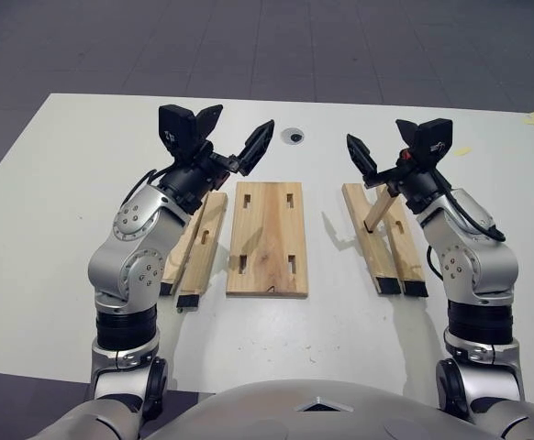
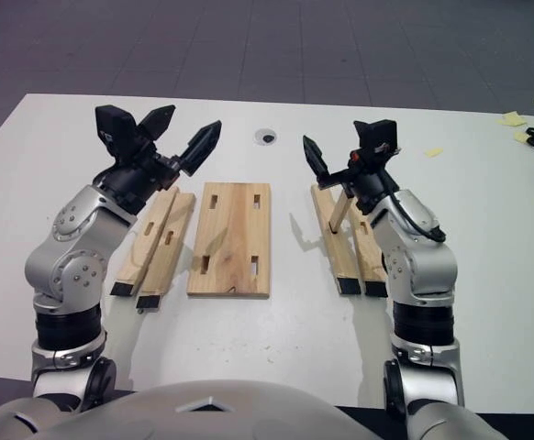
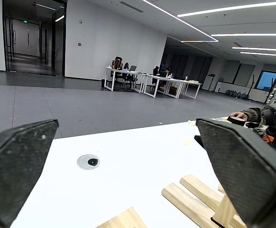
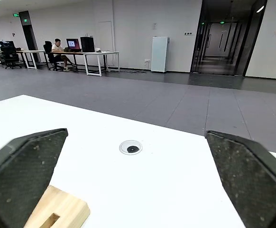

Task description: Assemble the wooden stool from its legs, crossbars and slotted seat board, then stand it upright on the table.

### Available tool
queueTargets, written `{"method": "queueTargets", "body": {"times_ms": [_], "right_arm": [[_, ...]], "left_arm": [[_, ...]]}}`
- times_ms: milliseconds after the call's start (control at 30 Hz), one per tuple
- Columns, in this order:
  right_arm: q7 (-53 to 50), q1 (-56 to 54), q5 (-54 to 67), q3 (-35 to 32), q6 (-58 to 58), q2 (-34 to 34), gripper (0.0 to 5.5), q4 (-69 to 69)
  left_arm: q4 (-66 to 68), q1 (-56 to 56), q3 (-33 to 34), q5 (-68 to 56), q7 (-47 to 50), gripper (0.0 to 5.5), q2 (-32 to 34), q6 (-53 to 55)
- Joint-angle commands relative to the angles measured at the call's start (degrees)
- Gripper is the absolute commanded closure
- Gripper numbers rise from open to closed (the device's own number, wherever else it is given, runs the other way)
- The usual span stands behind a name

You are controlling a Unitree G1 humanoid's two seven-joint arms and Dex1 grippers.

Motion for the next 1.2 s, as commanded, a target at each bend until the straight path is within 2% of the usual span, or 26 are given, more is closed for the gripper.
{"method": "queueTargets", "body": {"times_ms": [33,233,400,667,900,1033,1200], "right_arm": [[-1.3,-2.1,3.8,-2.8,1.0,3.3,0.11,0.5],[-3.1,-11.1,6.2,-4.7,2.6,2.4,0.11,-3.5],[-3.3,-13.0,6.5,-3.8,3.4,2.2,0.11,-6.1],[3.6,9.6,-2.6,5.0,1.8,-1.0,0.11,6.2],[3.3,3.5,7.9,-2.7,-0.4,4.2,0.11,3.7],[0.1,-1.4,15.8,-6.9,-0.1,6.7,0.11,-2.6],[-0.9,-0.8,22.1,-9.1,4.4,3.1,0.11,-10.8]], "left_arm": [[-0.5,0.0,-0.7,0.2,0.2,0.1,-0.3,0.4],[-0.1,-0.4,-0.5,0.2,0.1,0.1,-0.2,0.4],[0.0,-0.3,-0.5,0.5,0.1,0.1,-0.2,0.1],[0.3,-0.5,0.7,0.8,0.2,0.1,0.5,-0.1],[-0.5,0.5,-0.8,0.5,0.4,0.1,-0.9,0.4],[-0.8,0.8,-1.6,0.3,0.5,0.1,-1.4,0.5],[-1.5,1.4,-1.3,0.1,0.9,0.1,-0.9,0.6]]}}
